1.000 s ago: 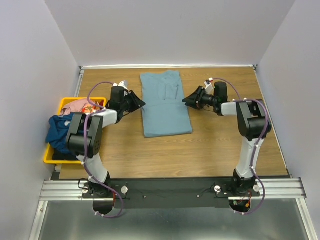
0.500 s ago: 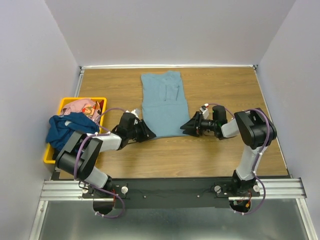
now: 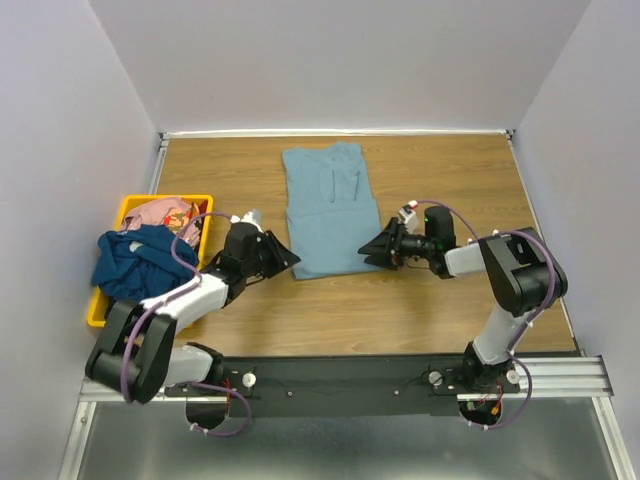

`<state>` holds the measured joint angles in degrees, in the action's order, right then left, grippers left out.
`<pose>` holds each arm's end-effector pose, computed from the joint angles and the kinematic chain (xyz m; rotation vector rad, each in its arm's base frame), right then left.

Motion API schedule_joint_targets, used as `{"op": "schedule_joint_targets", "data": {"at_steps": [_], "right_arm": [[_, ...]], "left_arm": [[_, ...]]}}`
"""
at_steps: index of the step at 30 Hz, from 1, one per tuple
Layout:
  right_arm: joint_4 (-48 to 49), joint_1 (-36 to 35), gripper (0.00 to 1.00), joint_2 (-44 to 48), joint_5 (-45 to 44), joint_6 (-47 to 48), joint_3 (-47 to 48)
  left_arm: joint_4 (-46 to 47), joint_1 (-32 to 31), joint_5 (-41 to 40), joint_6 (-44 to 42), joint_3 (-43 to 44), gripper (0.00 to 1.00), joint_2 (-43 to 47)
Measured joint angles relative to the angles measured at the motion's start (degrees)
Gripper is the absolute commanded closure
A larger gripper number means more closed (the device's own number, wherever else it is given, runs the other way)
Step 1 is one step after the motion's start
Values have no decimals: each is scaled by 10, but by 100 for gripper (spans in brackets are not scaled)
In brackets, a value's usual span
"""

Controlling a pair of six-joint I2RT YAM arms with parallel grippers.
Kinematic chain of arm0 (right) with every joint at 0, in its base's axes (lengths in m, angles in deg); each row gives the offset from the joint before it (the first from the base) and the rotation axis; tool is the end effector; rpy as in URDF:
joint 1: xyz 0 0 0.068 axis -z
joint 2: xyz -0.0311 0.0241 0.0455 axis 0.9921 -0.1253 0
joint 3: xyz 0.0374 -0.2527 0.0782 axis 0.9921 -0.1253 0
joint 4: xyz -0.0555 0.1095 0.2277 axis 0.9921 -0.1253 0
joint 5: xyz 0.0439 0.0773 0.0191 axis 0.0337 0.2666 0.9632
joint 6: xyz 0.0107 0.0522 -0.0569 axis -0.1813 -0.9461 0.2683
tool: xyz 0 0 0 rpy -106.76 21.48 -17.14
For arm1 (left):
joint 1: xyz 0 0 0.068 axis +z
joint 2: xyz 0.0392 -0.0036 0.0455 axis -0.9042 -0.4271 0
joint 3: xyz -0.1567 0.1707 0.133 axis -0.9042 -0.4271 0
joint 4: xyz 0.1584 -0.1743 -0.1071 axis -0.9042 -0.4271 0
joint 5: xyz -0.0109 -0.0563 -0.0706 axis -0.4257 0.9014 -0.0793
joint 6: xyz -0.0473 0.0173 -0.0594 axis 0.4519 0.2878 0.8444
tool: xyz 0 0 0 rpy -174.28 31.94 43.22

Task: Fold and stack the t-shirts
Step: Fold the tshirt

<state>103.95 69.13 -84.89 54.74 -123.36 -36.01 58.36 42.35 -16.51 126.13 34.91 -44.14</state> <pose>0.2954 0.1253 0.0990 0.2795 2.3510 1.6203 0.2432 -0.1194 0.1394 -0.4832 2.3292 -0.9960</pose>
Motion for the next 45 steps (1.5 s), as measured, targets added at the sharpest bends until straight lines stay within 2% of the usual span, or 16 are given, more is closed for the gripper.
{"op": "schedule_joint_targets", "data": {"at_steps": [4, 9, 15, 20, 21, 25, 26, 29, 30, 35, 38, 42, 45], "right_arm": [[-6, -77, 36, 19, -18, -4, 49], [13, -163, 36, -20, -36, -23, 115], [54, -167, 36, -135, -42, -67, 106], [78, -167, 36, -137, -44, -74, 99], [78, -167, 36, -136, -44, -74, 99], [51, -167, 36, -118, -56, -65, 100], [32, -167, 36, -107, -59, -57, 100], [-50, -167, 36, -60, -83, -14, 112], [-103, -167, 36, -34, -109, 26, 127], [-297, -168, 36, 63, -252, 148, 200], [-401, -168, 36, 112, -366, 210, 226], [-512, -167, 38, 128, -492, 258, 233], [-566, -167, 41, 124, -535, 277, 232]], "left_arm": [[-50, 2, -50, -27, 24, 53, 94], [-121, 6, -145, -86, 93, 43, 200], [-163, 7, -230, -146, 120, 30, 294], [-178, 7, -260, -177, 108, 26, 342], [-180, 7, -261, -182, 105, 23, 345], [-186, 7, -265, -196, 94, 18, 346], [-187, 7, -265, -199, 92, 17, 346], [-194, 7, -265, -208, 90, 6, 346], [-197, 7, -265, -209, 90, 4, 346], [-226, 7, -267, -211, 90, 4, 344], [-243, 7, -272, -213, 91, 3, 335], [-266, 7, -275, -223, 99, 3, 313], [-280, 7, -275, -234, 111, 3, 287]]}}
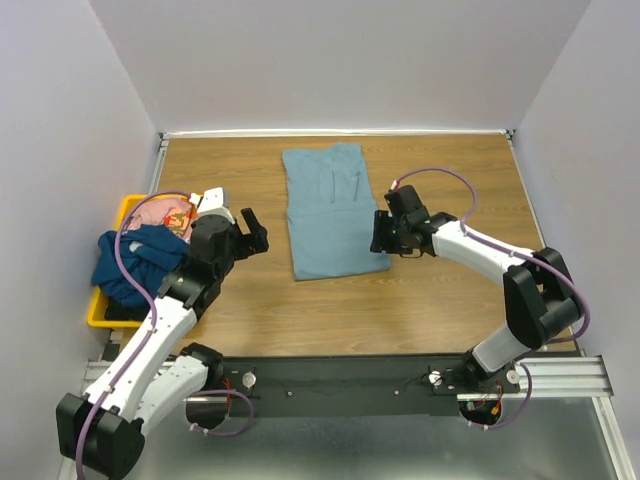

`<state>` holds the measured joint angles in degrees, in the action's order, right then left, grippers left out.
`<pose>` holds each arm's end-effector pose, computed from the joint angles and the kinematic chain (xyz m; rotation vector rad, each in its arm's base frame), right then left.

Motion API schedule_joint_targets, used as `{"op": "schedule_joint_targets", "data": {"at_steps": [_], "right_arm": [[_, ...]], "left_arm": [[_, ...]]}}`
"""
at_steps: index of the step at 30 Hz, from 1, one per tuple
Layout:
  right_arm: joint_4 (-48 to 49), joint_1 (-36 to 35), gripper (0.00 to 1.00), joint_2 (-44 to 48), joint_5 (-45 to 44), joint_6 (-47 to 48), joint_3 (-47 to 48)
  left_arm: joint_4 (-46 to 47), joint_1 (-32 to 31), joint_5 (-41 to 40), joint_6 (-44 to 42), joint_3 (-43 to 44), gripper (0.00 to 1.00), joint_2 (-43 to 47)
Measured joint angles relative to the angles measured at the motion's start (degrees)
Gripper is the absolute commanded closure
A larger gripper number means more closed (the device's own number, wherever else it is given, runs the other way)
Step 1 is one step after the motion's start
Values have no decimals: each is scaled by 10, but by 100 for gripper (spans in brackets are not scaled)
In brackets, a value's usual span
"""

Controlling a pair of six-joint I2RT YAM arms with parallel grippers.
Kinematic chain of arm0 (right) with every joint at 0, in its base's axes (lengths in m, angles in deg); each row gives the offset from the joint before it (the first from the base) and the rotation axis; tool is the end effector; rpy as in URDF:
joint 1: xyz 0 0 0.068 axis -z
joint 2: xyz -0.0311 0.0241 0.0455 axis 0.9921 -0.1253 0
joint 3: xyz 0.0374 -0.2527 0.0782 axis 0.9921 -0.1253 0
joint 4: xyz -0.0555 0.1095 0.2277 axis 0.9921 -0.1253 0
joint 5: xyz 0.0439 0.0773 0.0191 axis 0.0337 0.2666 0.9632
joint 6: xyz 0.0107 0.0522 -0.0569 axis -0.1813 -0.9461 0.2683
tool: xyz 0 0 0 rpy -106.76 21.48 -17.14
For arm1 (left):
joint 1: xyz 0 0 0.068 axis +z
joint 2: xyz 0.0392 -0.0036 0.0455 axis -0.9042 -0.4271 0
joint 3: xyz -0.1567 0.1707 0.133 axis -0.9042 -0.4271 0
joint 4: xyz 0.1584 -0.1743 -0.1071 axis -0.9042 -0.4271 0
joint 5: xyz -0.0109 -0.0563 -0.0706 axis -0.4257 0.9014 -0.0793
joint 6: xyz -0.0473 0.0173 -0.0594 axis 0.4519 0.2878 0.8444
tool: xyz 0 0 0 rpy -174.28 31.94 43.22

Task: Fold and stack the t-shirts
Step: Fold the tshirt

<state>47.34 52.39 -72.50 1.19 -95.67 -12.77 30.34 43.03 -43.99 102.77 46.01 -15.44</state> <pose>0.2941 0.1695 0.1760 -0.0145 2.5443 0.3706 0.2069 -0.0675 0.2652 -0.2856 1.9888 -0.3780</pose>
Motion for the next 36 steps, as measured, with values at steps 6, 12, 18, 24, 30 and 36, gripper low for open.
{"op": "schedule_joint_targets", "data": {"at_steps": [6, 12, 18, 24, 30, 36], "right_arm": [[-41, 0, 48, -26, -23, 18, 0], [-59, 0, 51, -50, -26, 25, 0], [-57, 0, 55, -71, -25, 29, 0], [-50, 0, 63, -76, -20, 34, 1], [-43, 0, 72, -77, -8, 33, -2], [-26, -8, 97, -69, -6, 30, -14]], "left_arm": [[-8, 0, 10, -15, 11, 4, -51], [-12, 0, 35, -18, 11, 5, -70], [-11, 0, 68, -24, 11, 5, -96], [-18, -5, 93, -28, 16, 8, -136], [-42, -24, 117, -30, 37, 8, -176], [-66, -57, 125, -24, 57, 9, -221]]}}
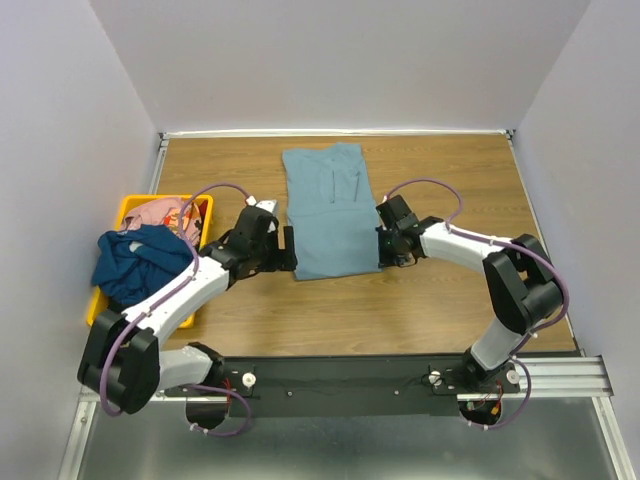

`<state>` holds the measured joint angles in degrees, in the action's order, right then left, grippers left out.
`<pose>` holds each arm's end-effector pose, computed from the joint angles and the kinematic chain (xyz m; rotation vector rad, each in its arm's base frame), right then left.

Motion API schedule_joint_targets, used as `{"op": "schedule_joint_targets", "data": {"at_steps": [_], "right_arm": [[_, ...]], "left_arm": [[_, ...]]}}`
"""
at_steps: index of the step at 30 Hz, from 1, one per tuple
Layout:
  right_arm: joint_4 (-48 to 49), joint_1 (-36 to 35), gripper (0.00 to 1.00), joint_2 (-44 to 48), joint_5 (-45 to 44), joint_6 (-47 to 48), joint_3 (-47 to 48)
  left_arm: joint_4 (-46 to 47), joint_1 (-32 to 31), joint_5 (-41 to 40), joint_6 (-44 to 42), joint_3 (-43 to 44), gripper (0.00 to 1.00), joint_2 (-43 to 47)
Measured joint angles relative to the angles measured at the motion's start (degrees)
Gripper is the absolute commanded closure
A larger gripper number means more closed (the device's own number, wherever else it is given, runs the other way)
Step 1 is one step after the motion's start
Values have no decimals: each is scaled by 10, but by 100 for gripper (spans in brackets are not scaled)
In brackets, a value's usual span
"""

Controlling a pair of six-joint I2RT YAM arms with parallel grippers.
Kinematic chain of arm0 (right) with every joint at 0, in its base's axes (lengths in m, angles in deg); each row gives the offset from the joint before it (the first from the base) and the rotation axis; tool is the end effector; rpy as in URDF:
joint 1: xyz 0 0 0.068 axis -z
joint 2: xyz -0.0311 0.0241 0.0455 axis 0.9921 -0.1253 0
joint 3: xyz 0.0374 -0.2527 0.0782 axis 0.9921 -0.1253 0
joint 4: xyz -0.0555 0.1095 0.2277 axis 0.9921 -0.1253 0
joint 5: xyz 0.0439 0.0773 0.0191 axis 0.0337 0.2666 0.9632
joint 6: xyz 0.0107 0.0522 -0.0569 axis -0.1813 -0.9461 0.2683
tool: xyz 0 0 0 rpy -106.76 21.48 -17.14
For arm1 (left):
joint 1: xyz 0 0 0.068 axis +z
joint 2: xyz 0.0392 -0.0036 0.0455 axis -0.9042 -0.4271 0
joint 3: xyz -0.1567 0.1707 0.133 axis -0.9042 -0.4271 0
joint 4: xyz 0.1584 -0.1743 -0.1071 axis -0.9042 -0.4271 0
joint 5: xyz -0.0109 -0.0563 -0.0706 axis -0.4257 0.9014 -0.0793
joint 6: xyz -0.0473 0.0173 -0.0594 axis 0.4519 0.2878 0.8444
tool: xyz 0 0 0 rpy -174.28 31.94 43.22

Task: Fold and stack the t-shirts
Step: Fold the tshirt

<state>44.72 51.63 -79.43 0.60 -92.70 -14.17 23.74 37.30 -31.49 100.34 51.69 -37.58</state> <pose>0.2868 0.1696 0.1271 -0.1064 2.7149 0.2339 0.2351 -0.1227 0.2011 -0.0062 2.4529 -0.4536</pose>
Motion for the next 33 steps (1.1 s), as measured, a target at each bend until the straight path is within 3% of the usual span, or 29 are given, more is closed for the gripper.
{"op": "schedule_joint_targets", "data": {"at_steps": [2, 6, 13, 24, 33], "right_arm": [[3, -5, 99, 1, -5, 2, -1], [5, -21, 99, 2, -22, 7, 0], [7, -45, 99, 1, -42, 16, 1], [9, -52, 99, 0, -50, 22, 1], [10, -52, 99, -1, -51, 24, 1]], "left_arm": [[-4, -16, 0, 6, 1, 11, -19], [-12, -46, 0, 23, 7, 26, -76], [-32, -77, -26, 50, 35, 28, -137], [-44, -80, -90, 73, 82, 44, -170], [-43, -80, -92, 73, 86, 44, -223]]}}
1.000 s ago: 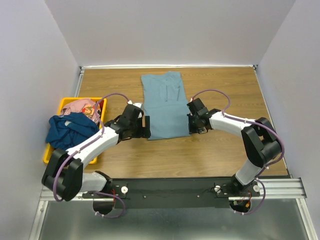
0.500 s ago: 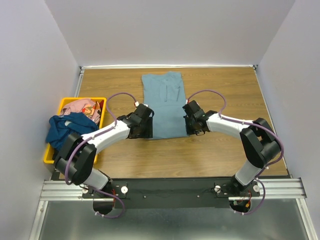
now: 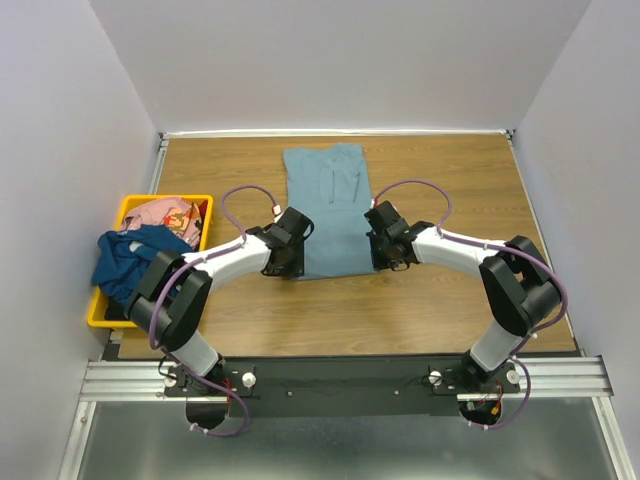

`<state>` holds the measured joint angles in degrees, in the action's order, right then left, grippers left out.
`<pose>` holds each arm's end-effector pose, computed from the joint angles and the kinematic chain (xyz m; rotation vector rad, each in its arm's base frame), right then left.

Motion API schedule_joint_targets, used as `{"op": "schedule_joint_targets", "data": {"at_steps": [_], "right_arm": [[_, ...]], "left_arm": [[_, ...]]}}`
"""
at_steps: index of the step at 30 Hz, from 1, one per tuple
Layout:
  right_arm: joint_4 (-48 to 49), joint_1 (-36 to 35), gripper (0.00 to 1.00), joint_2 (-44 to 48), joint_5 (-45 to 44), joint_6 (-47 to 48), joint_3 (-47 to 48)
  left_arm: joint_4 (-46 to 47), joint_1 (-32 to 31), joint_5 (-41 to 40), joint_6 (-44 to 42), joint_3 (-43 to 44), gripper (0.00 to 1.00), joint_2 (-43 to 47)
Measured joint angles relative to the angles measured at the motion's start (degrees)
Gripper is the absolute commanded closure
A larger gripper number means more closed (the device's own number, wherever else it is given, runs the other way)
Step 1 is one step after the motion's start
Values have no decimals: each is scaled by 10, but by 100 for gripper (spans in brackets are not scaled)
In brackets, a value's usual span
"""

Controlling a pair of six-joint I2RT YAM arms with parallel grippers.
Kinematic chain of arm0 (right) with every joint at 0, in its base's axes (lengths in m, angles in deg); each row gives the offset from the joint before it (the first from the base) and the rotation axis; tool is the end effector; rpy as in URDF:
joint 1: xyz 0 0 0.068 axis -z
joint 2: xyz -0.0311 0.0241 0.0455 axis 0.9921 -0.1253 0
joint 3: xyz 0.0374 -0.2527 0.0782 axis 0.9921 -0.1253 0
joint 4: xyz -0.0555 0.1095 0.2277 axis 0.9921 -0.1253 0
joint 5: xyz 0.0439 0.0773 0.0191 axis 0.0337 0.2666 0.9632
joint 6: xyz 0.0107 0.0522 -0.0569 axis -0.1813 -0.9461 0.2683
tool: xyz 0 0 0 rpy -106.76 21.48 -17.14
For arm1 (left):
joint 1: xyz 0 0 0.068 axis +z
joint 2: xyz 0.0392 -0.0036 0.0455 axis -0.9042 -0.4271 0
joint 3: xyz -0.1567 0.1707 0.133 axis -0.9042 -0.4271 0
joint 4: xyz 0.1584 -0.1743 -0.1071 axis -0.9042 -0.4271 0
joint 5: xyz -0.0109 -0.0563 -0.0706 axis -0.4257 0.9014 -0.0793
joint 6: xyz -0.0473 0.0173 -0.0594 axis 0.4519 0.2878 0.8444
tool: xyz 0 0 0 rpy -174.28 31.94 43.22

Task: Fold and stack the t-shirts
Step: Fold the tshirt

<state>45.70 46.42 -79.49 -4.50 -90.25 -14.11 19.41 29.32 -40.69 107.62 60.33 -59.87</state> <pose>0.2755 0.1915 0.1286 -0.2539 2.6567 0.1521 0.2568 -0.1703 0.1390 -0.0399 2.7036 -0.1726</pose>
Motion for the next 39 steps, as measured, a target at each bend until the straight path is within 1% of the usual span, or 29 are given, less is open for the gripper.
{"op": "schedule_joint_targets", "data": {"at_steps": [3, 8, 9, 10, 11, 12, 13, 14, 17, 18, 20, 33, 36, 38, 39], "right_arm": [[0, 0, 99, 0, 0, 1, 0], [0, 0, 99, 0, 0, 1, 0], [0, 0, 99, 0, 0, 1, 0], [0, 0, 99, 0, 0, 1, 0], [0, 0, 99, 0, 0, 1, 0], [0, 0, 99, 0, 0, 1, 0], [0, 0, 99, 0, 0, 1, 0], [0, 0, 99, 0, 0, 1, 0], [0, 0, 99, 0, 0, 1, 0], [0, 0, 99, 0, 0, 1, 0], [0, 0, 99, 0, 0, 1, 0], [3, -2, 99, 15, 6, 4, -13], [-17, -9, 99, 36, 21, 1, -30], [-46, -18, 99, 61, 46, -4, -49], [-58, -23, 99, 73, 57, -7, -59]], "left_arm": [[0, -1, 0, 0, 0, 44, -12], [3, -8, -3, -2, 1, 48, -15], [3, -9, -4, -2, 2, 53, -16], [3, -10, -4, -2, 2, 54, -17], [4, -11, -5, -2, 2, 58, -17], [4, -13, -5, -2, 4, 64, -19], [4, -14, -4, -2, 5, 68, -21], [7, -16, -3, -1, 7, 70, -23], [10, -22, -3, -1, 9, 83, -26], [11, -22, -2, 0, 10, 85, -26], [13, -23, -1, 1, 10, 100, -26], [6, -30, -1, -1, 9, 100, -21], [-14, -52, 0, 0, -5, 100, -1], [-34, -75, 1, 9, -18, 100, 21], [-50, -99, 2, 16, -26, 100, 41]]}}
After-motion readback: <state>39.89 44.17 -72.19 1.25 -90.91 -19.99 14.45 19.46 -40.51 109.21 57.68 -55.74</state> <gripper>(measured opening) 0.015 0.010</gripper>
